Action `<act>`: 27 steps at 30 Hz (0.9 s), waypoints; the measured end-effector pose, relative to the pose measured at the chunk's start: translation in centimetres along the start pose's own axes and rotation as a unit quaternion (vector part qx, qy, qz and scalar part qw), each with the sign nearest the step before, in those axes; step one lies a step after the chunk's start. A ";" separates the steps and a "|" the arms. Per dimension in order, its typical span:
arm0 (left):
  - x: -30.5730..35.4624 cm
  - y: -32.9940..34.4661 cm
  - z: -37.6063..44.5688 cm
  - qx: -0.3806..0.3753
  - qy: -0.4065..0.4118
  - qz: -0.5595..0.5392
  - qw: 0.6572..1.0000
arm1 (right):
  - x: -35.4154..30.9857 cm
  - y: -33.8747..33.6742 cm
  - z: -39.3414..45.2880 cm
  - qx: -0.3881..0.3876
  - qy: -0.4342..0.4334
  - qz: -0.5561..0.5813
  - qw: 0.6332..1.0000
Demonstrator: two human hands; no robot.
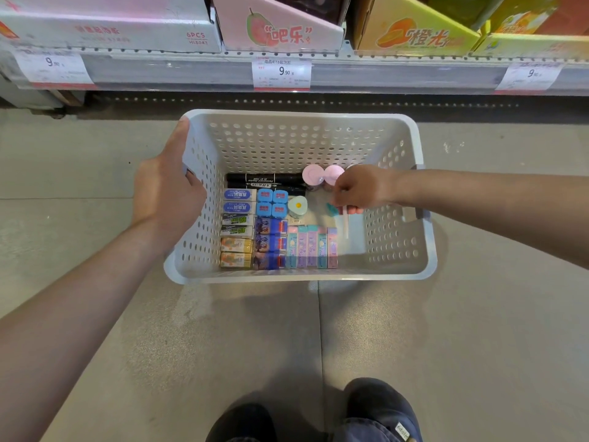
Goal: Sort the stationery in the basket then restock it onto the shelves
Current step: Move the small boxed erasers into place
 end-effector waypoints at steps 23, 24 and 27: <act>0.0 0.0 0.1 0.004 0.009 0.021 1.000 | 1.1 6.4 0.8 0.057 0.133 -0.156 0.977; -0.1 0.1 0.1 0.004 0.009 0.023 1.000 | 1.1 6.5 0.8 0.051 0.151 -0.151 0.976; -0.3 0.1 0.2 0.003 0.008 0.021 1.000 | 1.4 7.0 1.0 0.043 0.175 -0.146 0.973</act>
Point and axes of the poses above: each hand's wrist, its own z-axis towards the middle knuckle, its own y-axis out of the palm, x = y × z, the point moved 1 cm from there along z, towards the middle knuckle, and after that the axes turned 10 degrees about x, right-handed, at the moved point
